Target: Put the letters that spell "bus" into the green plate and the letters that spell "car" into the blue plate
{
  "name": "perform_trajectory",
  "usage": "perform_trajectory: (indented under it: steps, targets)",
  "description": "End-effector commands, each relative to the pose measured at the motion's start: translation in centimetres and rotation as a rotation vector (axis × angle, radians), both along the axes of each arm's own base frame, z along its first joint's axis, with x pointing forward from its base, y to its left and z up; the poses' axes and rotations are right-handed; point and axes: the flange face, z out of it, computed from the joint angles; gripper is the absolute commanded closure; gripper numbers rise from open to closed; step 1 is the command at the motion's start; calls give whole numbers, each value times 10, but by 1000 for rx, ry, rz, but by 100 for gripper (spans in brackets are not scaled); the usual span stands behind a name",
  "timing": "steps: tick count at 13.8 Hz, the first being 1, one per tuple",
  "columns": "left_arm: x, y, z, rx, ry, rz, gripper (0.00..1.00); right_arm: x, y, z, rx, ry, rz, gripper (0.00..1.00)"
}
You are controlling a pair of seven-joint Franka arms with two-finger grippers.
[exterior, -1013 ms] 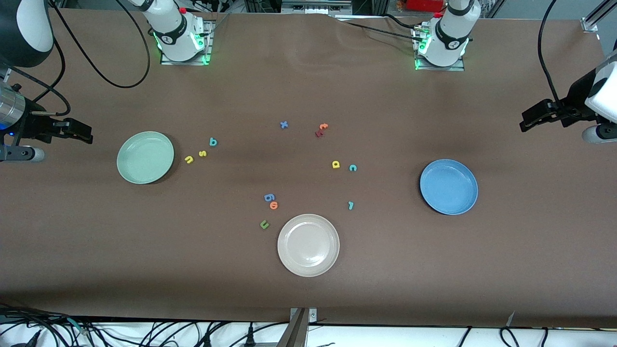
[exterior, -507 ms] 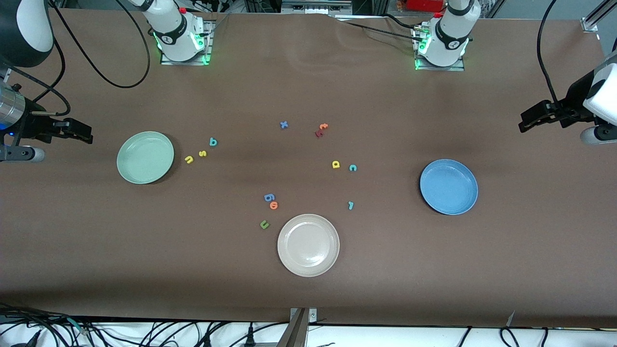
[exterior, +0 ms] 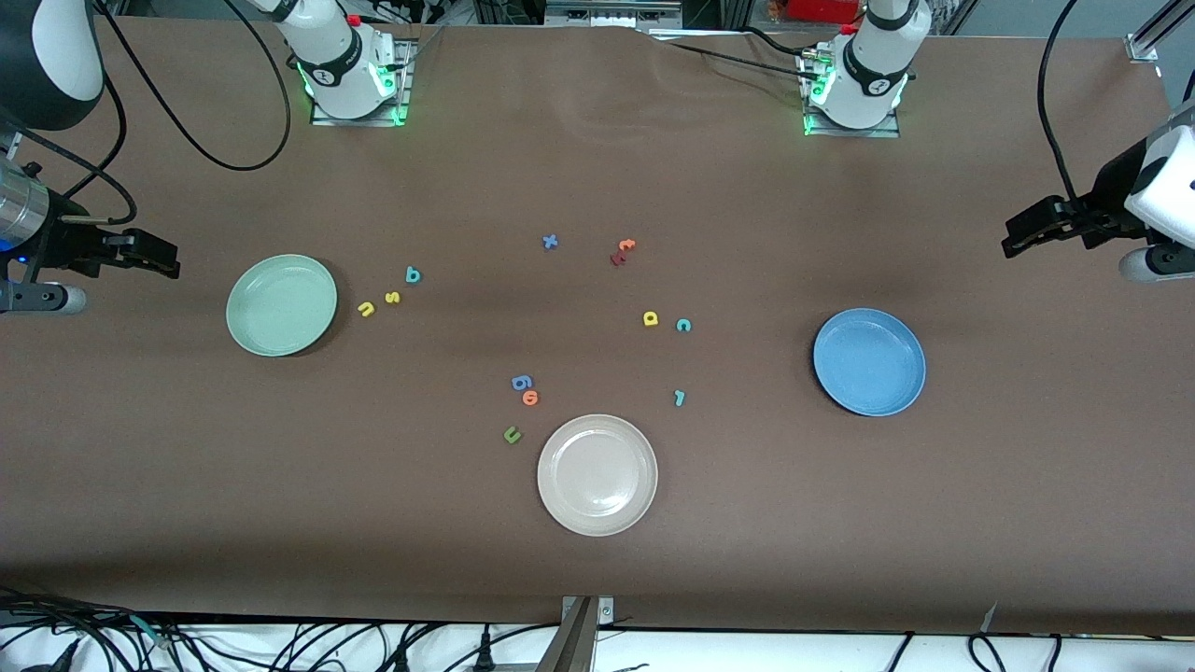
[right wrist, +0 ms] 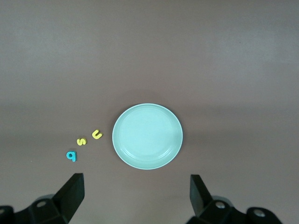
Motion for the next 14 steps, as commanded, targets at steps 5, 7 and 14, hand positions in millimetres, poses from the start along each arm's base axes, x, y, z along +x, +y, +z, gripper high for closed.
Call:
perform_trajectory:
  steps: [5,7,14]
  targets:
    - [3,-5,1,34,-11,-4,0,0,1,3,-3,-5,-12,0]
    - [2,-3,2,34,-12,-7,0,0,0,3,-4,-7,-12,0]
    - [2,-4,2,34,-12,-8,0,-1,0,3,-13,-4,-40,0]
